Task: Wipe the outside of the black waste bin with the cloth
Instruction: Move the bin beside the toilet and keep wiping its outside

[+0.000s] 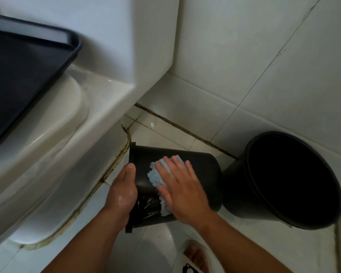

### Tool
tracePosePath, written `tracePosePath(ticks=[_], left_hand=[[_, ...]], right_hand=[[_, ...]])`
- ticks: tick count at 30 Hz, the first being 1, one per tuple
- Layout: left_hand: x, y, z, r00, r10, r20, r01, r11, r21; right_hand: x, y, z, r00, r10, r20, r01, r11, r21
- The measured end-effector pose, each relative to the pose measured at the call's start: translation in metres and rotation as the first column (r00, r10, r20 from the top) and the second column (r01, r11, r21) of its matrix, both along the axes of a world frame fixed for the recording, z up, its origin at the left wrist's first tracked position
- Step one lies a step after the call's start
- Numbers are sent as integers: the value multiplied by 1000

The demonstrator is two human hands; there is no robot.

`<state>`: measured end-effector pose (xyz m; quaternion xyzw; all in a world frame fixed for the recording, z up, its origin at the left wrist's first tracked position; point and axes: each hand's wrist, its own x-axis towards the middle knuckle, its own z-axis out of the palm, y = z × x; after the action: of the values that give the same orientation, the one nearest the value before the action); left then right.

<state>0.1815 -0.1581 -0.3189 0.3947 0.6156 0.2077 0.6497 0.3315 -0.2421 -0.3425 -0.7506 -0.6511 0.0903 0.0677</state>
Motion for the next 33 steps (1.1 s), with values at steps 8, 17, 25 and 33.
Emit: tracePosePath(ticks=[8, 17, 25, 33], left_hand=[[-5, -14, 13, 999, -43, 23, 41, 996, 82], [-11, -17, 7, 985, -171, -36, 174, 968, 179], [-16, 0, 9, 982, -186, -40, 189, 977, 95], [-6, 4, 11, 989, -144, -31, 145, 989, 26]], right_hand=[[74, -5, -9, 854, -513, -82, 512, 858, -37], [37, 43, 5, 941, -338, 30, 339, 939, -62], [-2, 30, 12, 943, 326, -71, -323, 945, 53], [17, 55, 22, 955, 66, -291, -64, 998, 16]])
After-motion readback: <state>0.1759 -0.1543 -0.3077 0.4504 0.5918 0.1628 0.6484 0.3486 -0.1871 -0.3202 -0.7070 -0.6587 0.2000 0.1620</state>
